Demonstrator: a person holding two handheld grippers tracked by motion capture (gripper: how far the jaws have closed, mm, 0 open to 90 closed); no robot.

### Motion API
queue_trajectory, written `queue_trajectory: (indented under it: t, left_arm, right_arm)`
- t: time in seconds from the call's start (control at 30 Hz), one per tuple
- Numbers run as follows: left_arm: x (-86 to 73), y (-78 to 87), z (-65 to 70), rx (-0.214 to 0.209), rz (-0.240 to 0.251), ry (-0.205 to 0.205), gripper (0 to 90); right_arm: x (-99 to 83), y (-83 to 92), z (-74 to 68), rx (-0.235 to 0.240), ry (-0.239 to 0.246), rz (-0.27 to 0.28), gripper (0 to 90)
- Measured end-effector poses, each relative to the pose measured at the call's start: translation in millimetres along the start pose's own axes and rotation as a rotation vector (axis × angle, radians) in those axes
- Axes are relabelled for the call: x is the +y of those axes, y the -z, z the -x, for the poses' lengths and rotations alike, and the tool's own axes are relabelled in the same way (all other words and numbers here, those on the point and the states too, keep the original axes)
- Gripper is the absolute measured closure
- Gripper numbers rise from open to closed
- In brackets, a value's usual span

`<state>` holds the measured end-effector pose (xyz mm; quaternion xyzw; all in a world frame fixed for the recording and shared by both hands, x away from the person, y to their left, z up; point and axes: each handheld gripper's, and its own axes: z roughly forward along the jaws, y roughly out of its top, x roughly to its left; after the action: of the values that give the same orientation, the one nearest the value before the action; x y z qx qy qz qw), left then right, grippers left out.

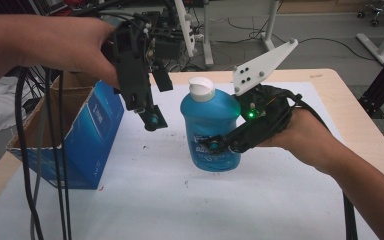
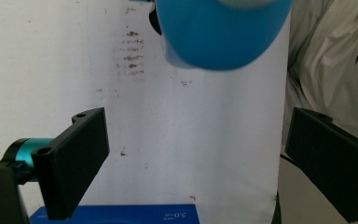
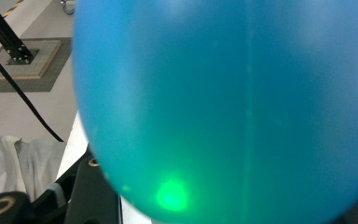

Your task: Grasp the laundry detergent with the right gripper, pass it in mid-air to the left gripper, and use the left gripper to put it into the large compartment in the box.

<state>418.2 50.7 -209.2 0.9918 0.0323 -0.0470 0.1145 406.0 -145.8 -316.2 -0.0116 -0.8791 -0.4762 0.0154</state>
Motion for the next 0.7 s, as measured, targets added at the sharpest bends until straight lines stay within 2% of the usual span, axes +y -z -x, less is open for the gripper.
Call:
queue_trajectory:
  t: [0.27,0.7]
  left_arm:
    - [1.8,2.0,1.6,-0.008,-0.006,0.012,6.2]
    - [12.1,-0.8,3.1,-0.016,-0.005,-0.001,6.2]
  right_arm:
    - [11.6,-12.5,2.9,0.028,0.025,-0.004,45.3]
    - [13.9,-27.7,3.7,0.054,0.016,-0.008,45.2]
